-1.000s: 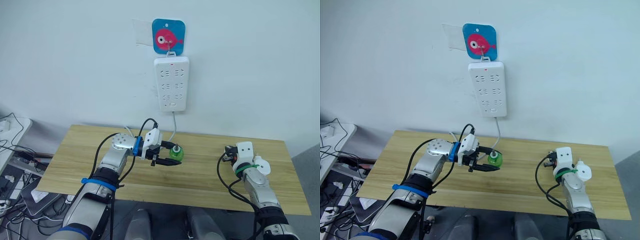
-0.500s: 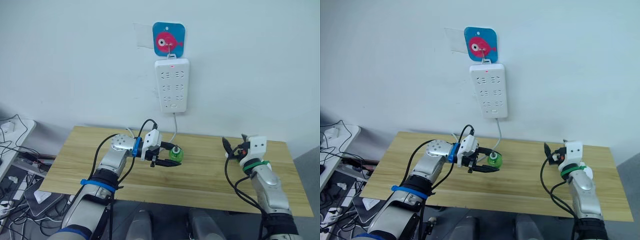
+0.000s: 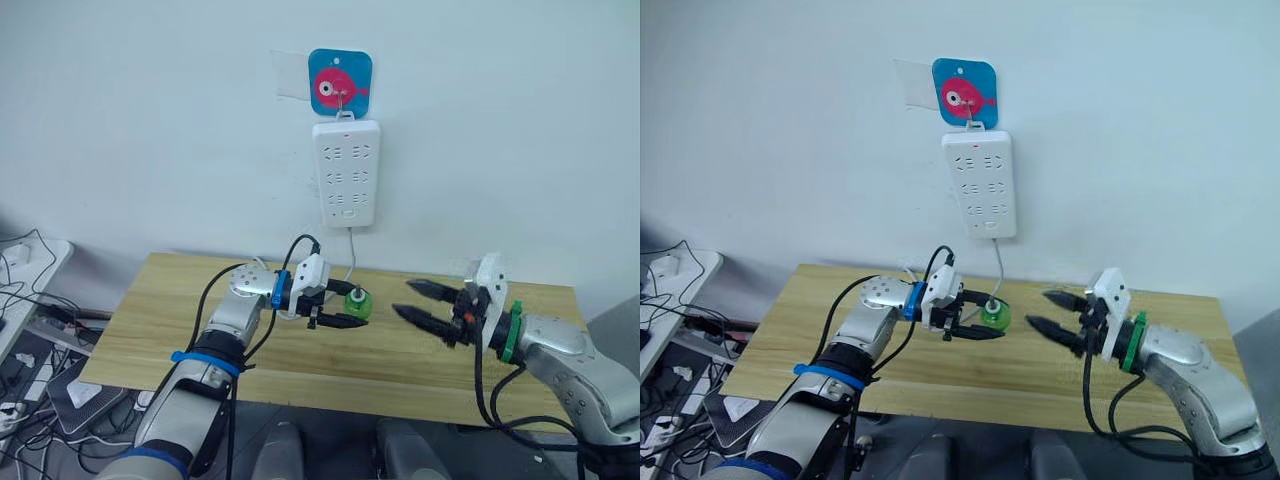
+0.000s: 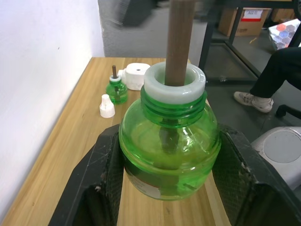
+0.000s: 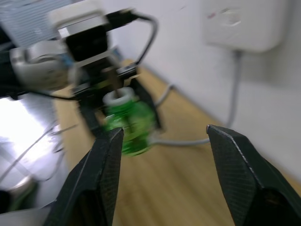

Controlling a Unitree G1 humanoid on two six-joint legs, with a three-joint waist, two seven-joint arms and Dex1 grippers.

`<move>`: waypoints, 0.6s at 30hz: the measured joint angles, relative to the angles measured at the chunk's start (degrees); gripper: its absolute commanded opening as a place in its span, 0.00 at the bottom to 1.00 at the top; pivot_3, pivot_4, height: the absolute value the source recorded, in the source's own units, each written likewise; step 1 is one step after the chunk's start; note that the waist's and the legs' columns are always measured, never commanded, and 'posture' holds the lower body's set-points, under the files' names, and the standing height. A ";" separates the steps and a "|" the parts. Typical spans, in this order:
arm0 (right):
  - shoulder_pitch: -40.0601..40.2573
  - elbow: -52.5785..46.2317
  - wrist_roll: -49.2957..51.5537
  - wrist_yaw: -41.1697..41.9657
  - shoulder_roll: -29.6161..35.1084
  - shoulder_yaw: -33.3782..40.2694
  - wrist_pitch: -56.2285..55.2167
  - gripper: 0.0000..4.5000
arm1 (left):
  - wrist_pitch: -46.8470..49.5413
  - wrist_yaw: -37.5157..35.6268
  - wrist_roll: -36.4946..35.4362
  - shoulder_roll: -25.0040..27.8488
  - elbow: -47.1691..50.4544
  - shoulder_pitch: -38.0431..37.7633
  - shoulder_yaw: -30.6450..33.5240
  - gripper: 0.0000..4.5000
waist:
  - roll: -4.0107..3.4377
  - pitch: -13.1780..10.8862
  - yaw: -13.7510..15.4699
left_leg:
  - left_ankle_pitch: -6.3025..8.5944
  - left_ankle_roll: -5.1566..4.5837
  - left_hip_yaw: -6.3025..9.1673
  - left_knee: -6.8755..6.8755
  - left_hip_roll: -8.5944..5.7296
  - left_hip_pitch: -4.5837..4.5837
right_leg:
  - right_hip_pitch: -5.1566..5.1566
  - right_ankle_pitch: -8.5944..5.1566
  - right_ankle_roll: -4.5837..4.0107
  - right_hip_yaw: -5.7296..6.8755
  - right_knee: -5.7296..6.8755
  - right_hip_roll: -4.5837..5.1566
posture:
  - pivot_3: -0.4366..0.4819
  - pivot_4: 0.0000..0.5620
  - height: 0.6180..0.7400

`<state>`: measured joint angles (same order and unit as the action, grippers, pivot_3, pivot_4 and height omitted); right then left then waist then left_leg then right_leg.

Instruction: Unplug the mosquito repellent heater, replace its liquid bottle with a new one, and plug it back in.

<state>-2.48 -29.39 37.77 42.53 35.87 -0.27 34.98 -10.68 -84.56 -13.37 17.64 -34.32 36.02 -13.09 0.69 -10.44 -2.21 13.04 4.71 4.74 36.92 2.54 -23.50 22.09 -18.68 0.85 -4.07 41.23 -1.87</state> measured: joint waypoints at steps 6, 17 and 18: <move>-4.29 0.77 -1.21 0.34 -3.28 -5.16 1.16 0.64 | -0.02 0.06 -0.01 -0.90 0.08 0.15 -0.01 0.50 | 0.03 0.04 -0.39 | 0.00 0.00 0.01 0.02 0.00 0.02 | -0.02 0.00 0.00 0.01 0.01 -0.01 | 0.50 0.19 1.00; -9.82 7.42 -7.31 -0.58 -8.69 -10.25 -1.07 0.64 | 0.30 0.05 -0.03 -1.02 1.12 -0.04 -0.01 0.50 | 0.05 0.06 -0.29 | 0.00 0.00 0.02 0.01 0.01 0.02 | -0.02 0.00 0.00 0.02 0.01 0.00 | 0.51 0.21 1.00; -10.20 7.76 -7.62 -0.45 -9.10 -10.50 -1.48 0.64 | 0.33 0.06 -0.03 -1.05 1.12 -0.04 -0.01 0.50 | 0.05 0.06 -0.27 | 0.00 0.00 0.03 0.01 0.01 0.02 | -0.02 0.00 0.00 0.02 0.01 0.00 | 0.52 0.21 1.00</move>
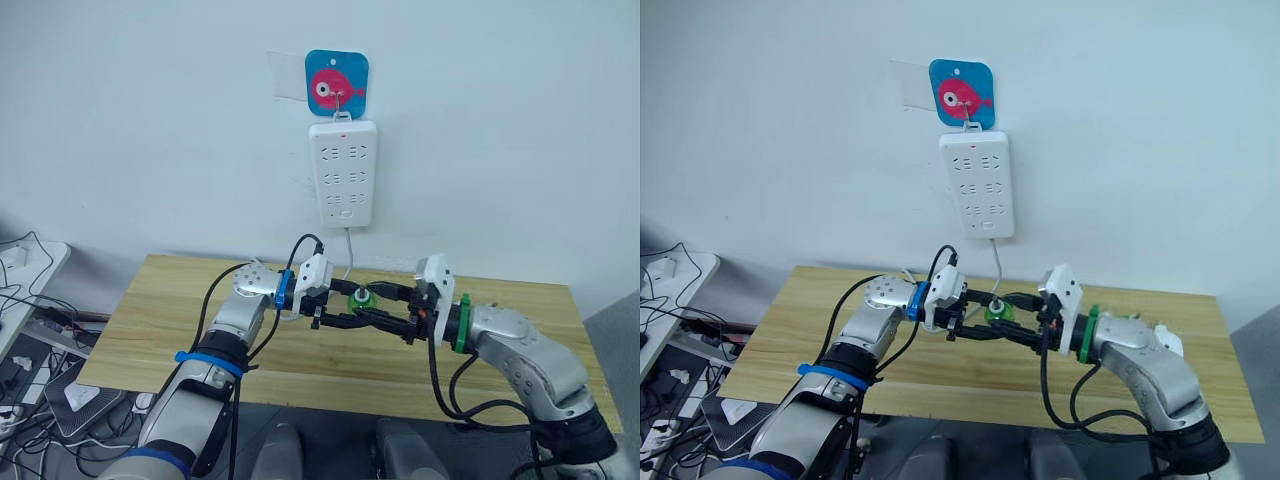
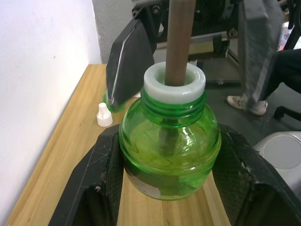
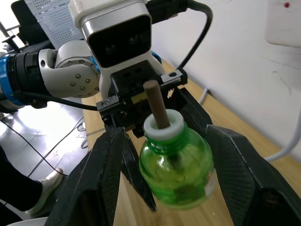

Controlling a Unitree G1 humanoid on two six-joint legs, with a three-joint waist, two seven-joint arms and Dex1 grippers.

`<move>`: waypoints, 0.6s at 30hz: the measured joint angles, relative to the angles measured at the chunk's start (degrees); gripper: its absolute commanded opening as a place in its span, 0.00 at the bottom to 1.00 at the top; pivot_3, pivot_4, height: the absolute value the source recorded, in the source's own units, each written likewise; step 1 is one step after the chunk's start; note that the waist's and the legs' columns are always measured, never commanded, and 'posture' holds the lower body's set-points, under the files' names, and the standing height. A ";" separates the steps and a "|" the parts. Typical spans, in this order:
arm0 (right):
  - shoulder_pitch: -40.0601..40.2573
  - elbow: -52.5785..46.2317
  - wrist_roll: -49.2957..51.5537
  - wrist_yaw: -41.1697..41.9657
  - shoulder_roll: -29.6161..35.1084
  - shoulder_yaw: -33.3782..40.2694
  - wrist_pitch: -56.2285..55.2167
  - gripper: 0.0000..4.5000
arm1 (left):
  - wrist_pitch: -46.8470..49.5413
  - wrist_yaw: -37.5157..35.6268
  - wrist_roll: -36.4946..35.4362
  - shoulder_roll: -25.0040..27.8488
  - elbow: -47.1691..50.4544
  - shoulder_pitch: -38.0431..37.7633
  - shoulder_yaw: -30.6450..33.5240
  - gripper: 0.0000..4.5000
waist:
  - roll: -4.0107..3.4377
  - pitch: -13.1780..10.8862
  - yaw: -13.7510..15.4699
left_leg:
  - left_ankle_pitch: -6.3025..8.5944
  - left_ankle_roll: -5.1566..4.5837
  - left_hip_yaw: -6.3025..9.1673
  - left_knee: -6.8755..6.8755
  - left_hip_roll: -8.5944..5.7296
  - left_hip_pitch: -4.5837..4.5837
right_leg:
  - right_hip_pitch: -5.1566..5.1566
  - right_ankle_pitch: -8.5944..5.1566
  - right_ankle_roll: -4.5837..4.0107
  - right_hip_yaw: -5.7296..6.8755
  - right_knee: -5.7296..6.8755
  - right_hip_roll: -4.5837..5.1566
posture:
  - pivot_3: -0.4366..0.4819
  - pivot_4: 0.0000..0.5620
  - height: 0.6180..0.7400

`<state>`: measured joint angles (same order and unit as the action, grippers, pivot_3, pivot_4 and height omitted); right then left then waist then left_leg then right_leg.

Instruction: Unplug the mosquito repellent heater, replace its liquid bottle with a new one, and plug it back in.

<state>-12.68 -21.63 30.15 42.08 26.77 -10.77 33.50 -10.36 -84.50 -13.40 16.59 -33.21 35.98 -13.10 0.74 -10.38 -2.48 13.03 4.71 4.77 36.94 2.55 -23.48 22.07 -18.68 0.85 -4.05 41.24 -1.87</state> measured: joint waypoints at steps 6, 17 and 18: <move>-1.02 2.42 -2.51 0.49 -1.13 -1.28 -2.47 0.50 | 0.12 0.05 0.00 -0.08 0.00 0.05 0.00 0.50 | 0.00 0.00 0.12 | 0.00 0.00 0.00 0.00 0.00 -0.01 | 0.00 0.00 0.00 0.00 0.00 0.00 | 0.52 0.21 1.00; -1.18 2.60 -3.69 1.48 -1.02 -0.76 -3.52 0.19 | 4.09 0.28 -0.05 -0.24 0.30 0.04 0.01 0.58 | 0.00 0.00 0.11 | 0.00 0.00 0.01 0.00 0.00 0.00 | 0.00 0.00 0.00 0.01 0.00 0.00 | 0.51 0.23 1.00; -1.16 2.59 -3.61 1.44 -1.11 -0.53 -3.47 0.19 | 4.64 0.39 -0.08 -0.39 0.67 0.04 0.04 0.66 | 0.00 0.00 0.11 | 0.00 0.00 0.01 0.00 0.00 0.00 | 0.00 0.00 0.00 0.00 0.00 0.00 | 0.51 0.23 1.00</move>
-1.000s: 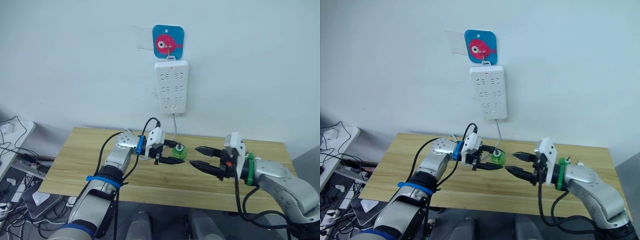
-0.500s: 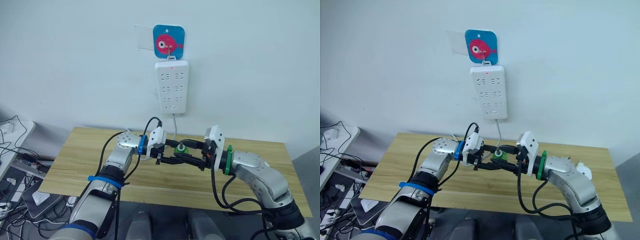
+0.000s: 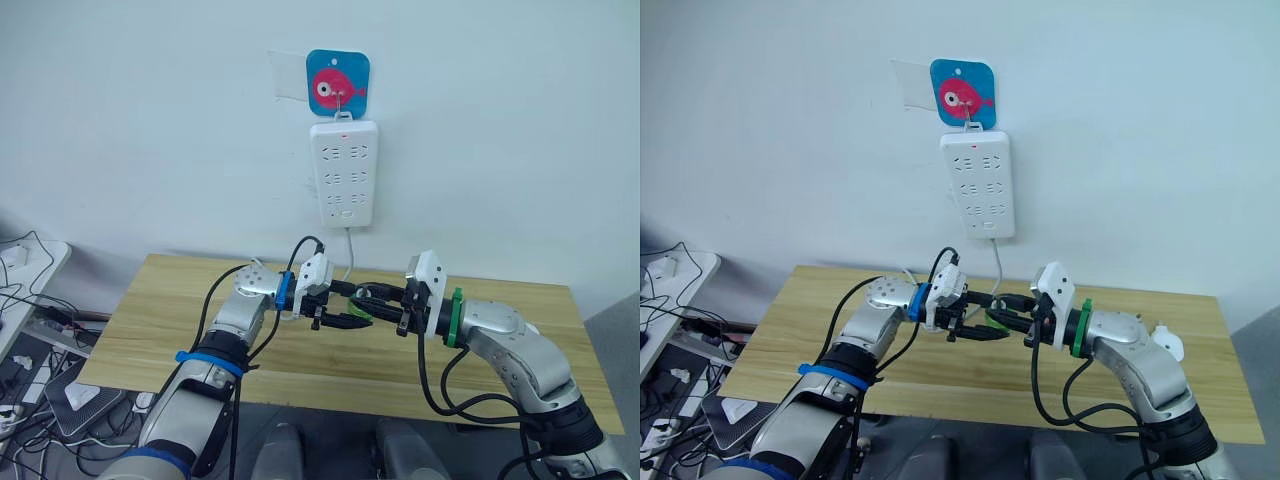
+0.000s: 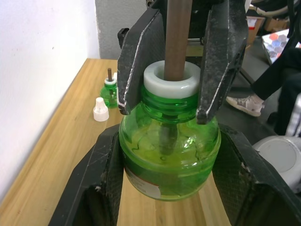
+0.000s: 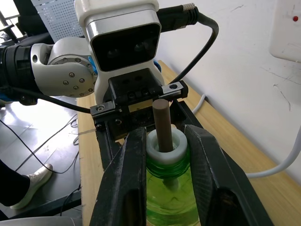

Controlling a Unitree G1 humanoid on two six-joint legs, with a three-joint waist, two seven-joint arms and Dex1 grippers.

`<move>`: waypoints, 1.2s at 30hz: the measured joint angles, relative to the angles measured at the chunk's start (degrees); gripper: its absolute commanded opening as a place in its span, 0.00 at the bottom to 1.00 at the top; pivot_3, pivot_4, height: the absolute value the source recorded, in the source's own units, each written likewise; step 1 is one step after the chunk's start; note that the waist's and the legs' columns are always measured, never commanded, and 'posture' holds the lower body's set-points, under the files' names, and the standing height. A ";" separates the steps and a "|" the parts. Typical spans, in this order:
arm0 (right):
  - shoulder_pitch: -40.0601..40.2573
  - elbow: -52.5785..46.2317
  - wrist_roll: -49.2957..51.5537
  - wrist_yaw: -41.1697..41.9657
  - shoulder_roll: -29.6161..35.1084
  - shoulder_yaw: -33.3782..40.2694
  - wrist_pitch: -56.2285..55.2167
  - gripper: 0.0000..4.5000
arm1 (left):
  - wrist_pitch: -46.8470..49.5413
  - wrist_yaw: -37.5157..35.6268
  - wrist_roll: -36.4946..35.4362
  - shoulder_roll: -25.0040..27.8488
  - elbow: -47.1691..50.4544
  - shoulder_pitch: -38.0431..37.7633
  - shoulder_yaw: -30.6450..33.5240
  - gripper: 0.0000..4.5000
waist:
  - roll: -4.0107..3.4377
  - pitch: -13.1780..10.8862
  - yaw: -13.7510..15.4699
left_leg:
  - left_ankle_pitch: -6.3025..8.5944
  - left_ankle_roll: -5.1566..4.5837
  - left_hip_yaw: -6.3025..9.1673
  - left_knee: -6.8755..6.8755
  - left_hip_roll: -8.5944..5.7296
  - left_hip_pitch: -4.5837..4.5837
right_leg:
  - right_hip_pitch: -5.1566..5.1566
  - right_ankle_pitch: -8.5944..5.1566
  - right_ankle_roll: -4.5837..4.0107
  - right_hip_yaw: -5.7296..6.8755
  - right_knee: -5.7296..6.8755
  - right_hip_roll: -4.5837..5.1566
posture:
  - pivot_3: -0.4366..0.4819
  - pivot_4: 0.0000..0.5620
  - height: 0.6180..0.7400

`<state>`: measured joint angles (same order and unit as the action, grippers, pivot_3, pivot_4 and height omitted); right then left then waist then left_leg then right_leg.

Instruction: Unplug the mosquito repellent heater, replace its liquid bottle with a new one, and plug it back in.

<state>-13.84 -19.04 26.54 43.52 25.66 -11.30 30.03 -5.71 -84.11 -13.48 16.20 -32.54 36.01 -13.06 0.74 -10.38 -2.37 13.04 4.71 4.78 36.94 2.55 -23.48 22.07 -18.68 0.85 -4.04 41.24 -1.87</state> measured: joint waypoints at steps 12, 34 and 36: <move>5.22 -4.17 20.32 -20.80 -13.25 20.44 13.36 0.19 | 0.00 8.74 -4.68 -4.30 8.32 -4.85 6.46 1.00 | -0.01 0.00 0.23 | 0.00 0.00 0.00 -0.01 0.04 -0.02 | 0.00 0.00 0.00 -0.02 0.01 0.02 | 0.50 0.23 1.00; 4.27 -5.26 55.37 -48.30 -20.15 25.43 15.73 0.19 | -18.75 30.02 1.11 -14.66 8.98 -7.41 4.94 1.00 | -0.01 0.01 0.22 | 0.00 -0.01 -0.03 -0.05 0.02 -0.02 | 0.00 0.00 0.00 -0.05 -0.01 0.00 | 0.51 0.25 1.00; 4.45 -5.42 55.74 -48.78 -19.95 24.90 15.13 0.19 | -18.76 30.99 1.12 -14.98 9.19 -8.05 4.58 1.00 | -0.01 0.01 0.22 | 0.00 -0.01 -0.02 -0.06 0.02 -0.02 | 0.00 0.00 0.00 -0.05 -0.01 0.00 | 0.51 0.25 1.00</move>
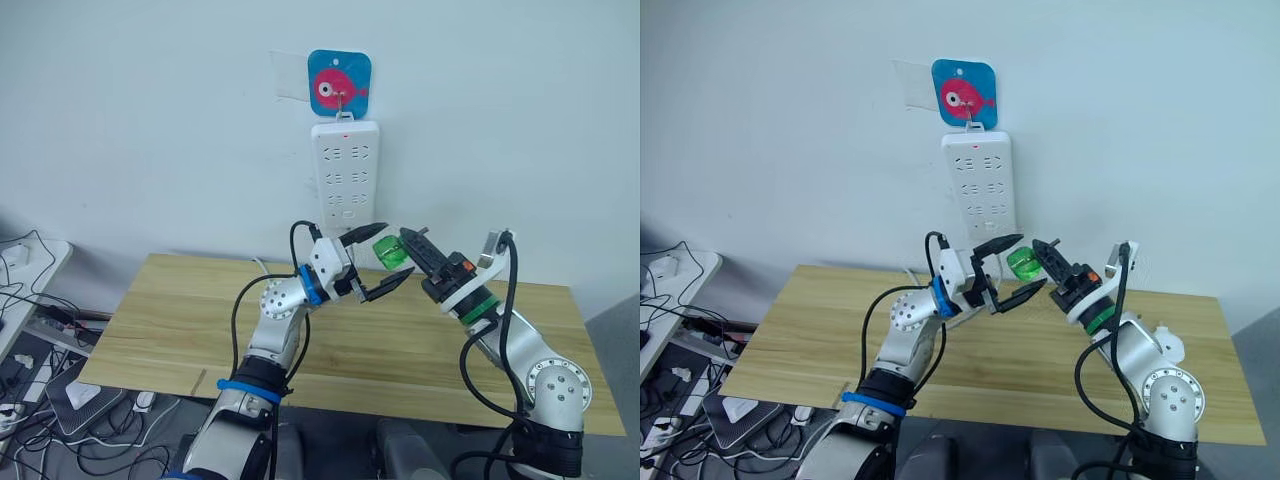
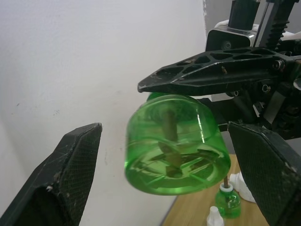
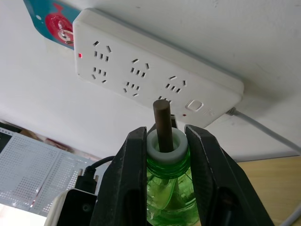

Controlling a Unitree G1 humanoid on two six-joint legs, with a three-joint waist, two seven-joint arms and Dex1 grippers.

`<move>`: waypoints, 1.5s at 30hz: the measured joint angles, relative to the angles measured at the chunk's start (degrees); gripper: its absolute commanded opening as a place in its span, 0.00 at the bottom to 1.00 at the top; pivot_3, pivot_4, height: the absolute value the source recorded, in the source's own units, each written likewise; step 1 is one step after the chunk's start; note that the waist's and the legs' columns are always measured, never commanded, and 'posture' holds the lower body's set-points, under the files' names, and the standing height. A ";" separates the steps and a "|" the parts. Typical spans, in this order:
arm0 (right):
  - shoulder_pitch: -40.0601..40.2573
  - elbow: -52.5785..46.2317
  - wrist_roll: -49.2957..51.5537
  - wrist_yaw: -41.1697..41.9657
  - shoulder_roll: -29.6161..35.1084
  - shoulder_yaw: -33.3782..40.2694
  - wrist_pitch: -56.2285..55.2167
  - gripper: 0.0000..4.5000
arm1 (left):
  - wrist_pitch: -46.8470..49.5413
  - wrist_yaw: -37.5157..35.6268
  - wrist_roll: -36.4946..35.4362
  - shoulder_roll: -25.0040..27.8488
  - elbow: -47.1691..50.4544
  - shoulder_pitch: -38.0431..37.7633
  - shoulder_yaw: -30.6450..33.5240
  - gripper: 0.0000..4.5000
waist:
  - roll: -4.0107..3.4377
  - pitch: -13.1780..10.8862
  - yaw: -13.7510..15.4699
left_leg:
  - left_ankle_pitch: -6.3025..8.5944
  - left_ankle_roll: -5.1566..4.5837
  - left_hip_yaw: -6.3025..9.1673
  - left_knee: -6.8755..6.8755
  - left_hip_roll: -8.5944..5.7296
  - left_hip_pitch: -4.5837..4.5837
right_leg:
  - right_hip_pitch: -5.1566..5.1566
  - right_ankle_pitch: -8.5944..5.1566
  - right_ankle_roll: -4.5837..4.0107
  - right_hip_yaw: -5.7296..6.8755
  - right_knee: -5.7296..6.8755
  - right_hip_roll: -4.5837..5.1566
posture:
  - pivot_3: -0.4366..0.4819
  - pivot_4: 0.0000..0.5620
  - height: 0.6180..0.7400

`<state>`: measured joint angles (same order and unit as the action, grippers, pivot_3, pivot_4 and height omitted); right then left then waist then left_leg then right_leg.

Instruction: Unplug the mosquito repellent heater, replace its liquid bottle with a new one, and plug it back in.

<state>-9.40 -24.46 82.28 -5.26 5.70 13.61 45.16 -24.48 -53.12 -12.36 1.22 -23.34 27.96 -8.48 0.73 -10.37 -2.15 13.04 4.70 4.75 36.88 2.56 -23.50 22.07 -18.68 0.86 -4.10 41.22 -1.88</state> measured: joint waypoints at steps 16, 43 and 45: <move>0.46 -0.10 2.07 -0.51 2.48 -2.18 -3.56 0.19 | 0.48 0.87 -1.16 -0.37 1.00 -0.85 -0.55 0.50 | 0.00 0.00 0.02 | 0.00 0.00 0.00 -0.02 0.00 -0.01 | 0.00 0.00 0.01 0.00 -0.04 -0.02 | 0.51 0.24 1.00; 14.06 -3.45 -1.55 5.32 43.15 1.16 10.97 0.99 | 26.62 -9.12 -12.17 7.61 8.11 -0.06 -0.05 0.50 | 0.02 -0.01 0.13 | 0.00 0.00 -0.05 0.01 -0.03 -0.08 | 0.00 -0.02 0.05 -0.03 -0.20 -0.02 | 0.47 0.25 1.00; 14.67 -0.25 -6.03 5.20 46.46 2.04 12.24 0.99 | 27.91 -9.99 -12.36 8.45 8.04 0.33 0.07 0.50 | 0.04 -0.02 0.11 | 0.00 0.00 -0.05 0.00 -0.02 -0.07 | 0.00 -0.14 0.25 -0.03 -0.21 -0.03 | 0.47 0.25 1.00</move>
<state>5.27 -24.71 76.24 -0.06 52.17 15.65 57.40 3.43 -63.11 -24.72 9.66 -15.30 28.29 -8.41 0.77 -10.40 -2.04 13.04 4.70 4.70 36.88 2.54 -23.57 22.06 -18.82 1.11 -4.13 41.02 -1.90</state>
